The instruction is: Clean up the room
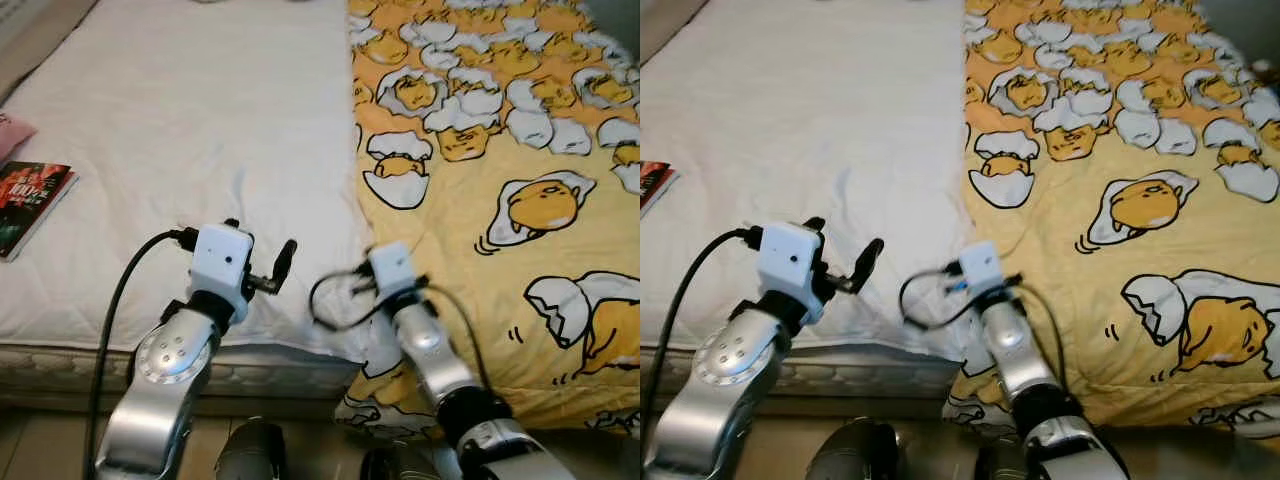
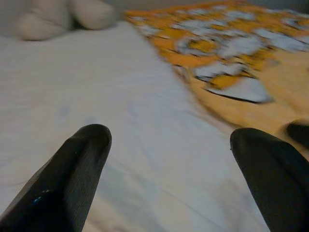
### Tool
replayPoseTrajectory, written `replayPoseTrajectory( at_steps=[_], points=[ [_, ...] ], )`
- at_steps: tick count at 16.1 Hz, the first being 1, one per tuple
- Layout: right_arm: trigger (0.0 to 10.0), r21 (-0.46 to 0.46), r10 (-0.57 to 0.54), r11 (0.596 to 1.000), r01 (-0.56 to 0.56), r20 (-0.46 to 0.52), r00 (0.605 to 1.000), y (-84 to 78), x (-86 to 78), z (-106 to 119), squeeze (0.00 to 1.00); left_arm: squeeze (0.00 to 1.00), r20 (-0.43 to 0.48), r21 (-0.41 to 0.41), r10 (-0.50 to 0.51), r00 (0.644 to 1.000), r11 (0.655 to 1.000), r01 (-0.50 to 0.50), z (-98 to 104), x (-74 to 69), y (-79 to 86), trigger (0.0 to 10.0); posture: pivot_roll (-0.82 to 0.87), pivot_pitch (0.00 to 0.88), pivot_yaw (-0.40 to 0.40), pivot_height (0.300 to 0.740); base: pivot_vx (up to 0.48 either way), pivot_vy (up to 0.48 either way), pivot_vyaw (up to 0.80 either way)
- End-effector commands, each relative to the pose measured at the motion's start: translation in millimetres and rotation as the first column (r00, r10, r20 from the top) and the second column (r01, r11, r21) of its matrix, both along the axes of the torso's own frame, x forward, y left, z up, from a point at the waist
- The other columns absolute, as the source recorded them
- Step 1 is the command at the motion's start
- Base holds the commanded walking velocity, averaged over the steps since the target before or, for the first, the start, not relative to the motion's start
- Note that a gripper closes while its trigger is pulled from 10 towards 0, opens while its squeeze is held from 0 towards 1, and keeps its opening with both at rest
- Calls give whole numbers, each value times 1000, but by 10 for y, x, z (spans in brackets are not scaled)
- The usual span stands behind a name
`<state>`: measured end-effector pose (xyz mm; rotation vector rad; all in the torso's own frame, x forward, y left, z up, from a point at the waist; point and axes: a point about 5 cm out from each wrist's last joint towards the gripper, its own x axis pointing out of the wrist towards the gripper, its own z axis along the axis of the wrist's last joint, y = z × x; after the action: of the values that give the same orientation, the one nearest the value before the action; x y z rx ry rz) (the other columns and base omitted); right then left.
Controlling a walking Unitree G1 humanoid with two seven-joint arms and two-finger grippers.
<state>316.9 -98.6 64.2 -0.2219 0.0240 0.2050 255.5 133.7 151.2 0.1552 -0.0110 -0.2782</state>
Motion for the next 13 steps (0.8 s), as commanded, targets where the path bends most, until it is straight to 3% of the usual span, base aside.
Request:
replayPoseTrajectory(
  at_steps=[1, 3, 5, 7, 9, 12, 13],
  points=[
    [10000, 12, -58, 998, 57, 90, 994, -133, -7, 134, 0, 0, 14, 4, 51, 999, 999, -51, -32, 42, 31, 10000, 132, 0, -46, 711, 0, 0, 0],
    [10000, 49, -166, 986, 159, 229, 959, -466, -107, 326, 0, 0, -4, -37, 129, 992, 991, -129, -159, 138, 31, 10000, 94, 0, -53, 711, 0, 0, 0],
    [10000, 69, -218, 976, 208, 198, 956, -649, -196, 253, 0, 0, -38, -48, 187, 982, 981, -189, -255, 161, 67, 10000, 78, 0, -45, 711, 0, 0, 0],
    [10000, 87, -240, 970, 229, 156, 958, -678, -218, 183, 0, 0, -35, -61, 183, 982, 981, -185, -281, 181, 55, 10000, 64, 0, -33, 711, 0, 0, 0],
    [10000, 117, -246, 966, 229, 153, 957, -649, -216, 208, 0, 0, -22, -76, 173, 985, 982, -174, -281, 223, 26, 10000, 58, 0, -25, 711, 0, 386, 0],
    [10000, 199, -191, 966, 166, 116, 975, -514, -165, 215, 0, 0, 1, -25, 143, 990, 989, -143, -261, 292, -32, 10000, 51, 0, -7, 711, 0, 480, 0],
    [10000, 269, -215, 944, 191, 62, 975, -532, -143, 177, 0, 0, -9, -18, 156, 988, 988, -156, -286, 306, -16, 10000, 51, 0, -3, 711, 0, 480, 0]
  ],
)
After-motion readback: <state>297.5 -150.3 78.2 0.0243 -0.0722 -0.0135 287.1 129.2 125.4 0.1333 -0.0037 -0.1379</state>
